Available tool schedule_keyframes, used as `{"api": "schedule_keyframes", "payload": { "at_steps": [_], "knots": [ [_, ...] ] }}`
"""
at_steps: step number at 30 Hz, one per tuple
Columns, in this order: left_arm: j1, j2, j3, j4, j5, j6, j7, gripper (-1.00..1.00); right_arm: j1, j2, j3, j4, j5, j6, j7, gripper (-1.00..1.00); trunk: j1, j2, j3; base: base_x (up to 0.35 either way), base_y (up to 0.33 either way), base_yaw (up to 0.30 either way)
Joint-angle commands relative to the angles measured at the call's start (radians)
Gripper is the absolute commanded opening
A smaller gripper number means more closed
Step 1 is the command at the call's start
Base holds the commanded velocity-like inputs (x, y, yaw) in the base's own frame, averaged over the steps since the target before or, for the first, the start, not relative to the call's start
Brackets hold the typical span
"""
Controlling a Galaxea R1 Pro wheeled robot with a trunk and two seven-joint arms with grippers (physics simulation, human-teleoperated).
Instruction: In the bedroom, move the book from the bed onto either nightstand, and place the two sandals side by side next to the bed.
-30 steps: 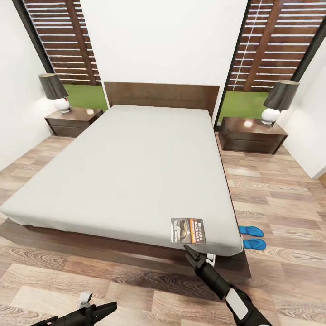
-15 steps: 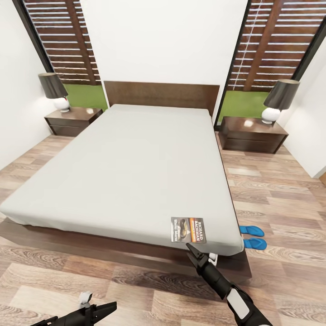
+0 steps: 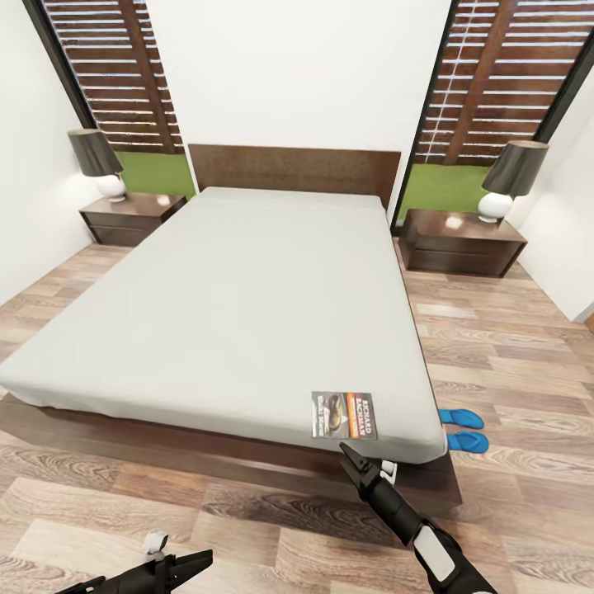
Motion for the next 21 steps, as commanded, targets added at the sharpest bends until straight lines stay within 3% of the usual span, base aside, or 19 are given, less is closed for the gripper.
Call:
{"api": "schedule_keyframes", "payload": {
  "at_steps": [1,18,21],
  "knots": [
    [0.000,0.000,-0.008,0.000,0.008,0.001,-0.002,1.00,0.000,0.001,-0.005,0.000,-0.002,0.009,0.002,1.00,0.004,-0.008,-0.004,0.000,0.000,0.000],
    [0.000,0.000,-0.008,0.000,0.008,0.001,-0.002,1.00,0.000,0.001,-0.005,0.000,-0.002,0.009,0.002,1.00,0.069,-0.127,-0.057,0.000,0.000,0.000],
    [0.000,0.000,-0.008,0.000,0.008,0.001,-0.002,1.00,0.000,0.000,-0.006,0.000,-0.002,0.009,0.002,1.00,0.069,-0.127,-0.057,0.000,0.000,0.000]
  ]
}}
